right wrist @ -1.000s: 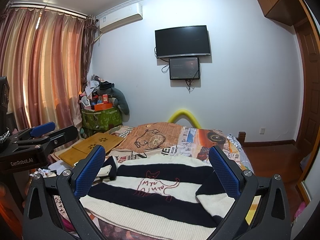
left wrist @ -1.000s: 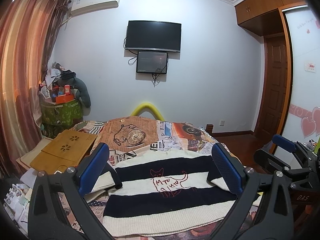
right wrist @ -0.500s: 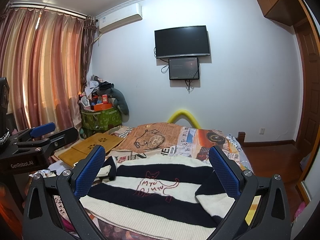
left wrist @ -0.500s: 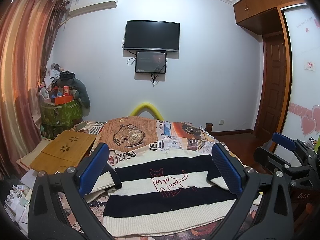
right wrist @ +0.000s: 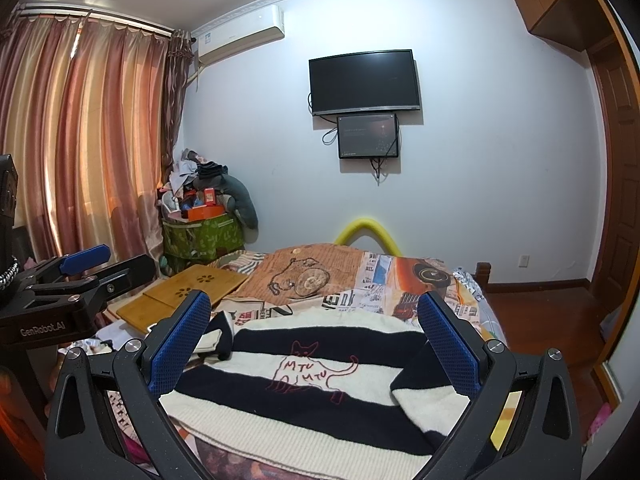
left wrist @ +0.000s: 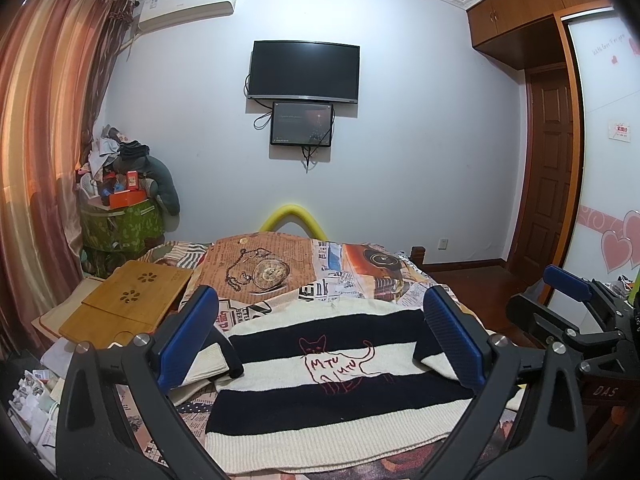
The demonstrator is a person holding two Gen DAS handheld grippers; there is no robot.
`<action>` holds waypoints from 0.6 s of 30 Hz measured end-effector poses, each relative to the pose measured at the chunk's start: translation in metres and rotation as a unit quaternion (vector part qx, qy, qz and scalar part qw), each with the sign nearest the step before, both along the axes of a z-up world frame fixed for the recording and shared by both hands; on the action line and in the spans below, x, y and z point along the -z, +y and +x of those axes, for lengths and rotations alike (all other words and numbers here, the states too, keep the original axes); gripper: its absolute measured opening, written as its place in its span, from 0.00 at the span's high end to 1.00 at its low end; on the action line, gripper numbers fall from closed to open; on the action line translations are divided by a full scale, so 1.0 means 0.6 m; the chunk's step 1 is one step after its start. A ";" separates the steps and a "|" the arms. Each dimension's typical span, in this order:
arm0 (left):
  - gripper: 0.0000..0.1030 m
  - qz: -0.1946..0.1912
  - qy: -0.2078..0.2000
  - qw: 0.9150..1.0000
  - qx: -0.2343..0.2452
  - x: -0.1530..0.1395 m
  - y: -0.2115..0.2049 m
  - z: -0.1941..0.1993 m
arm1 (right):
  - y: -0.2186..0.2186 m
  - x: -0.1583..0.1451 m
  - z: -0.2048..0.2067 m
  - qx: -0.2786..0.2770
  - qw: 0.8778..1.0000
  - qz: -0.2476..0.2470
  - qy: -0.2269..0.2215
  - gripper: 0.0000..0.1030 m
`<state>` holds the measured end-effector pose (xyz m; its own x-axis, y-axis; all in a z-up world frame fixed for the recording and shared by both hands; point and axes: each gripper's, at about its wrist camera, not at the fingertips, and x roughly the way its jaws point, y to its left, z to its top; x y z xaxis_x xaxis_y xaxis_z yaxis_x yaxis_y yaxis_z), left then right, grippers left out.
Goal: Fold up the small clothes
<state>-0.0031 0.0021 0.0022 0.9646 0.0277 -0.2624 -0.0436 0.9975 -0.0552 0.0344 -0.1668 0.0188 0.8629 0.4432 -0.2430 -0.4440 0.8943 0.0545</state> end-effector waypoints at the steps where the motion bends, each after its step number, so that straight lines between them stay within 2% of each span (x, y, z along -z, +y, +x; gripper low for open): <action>1: 0.00 0.000 0.000 1.000 0.000 0.000 0.000 0.000 | 0.000 0.000 0.000 0.000 1.000 0.000 0.000 0.00; 13: 0.00 -0.003 0.007 1.000 -0.002 0.014 0.010 0.011 | 0.003 0.019 0.019 -0.004 1.000 -0.005 0.018 0.00; 18: 0.00 0.000 0.023 0.999 -0.038 0.035 0.045 0.039 | 0.007 0.036 0.047 -0.004 0.999 -0.010 0.040 0.00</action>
<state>0.0202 0.0289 -0.0191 0.9468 0.1006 -0.3057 -0.1219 0.9912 -0.0513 0.0625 -0.1625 -0.0025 0.8371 0.4441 -0.3194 -0.4458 0.8922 0.0720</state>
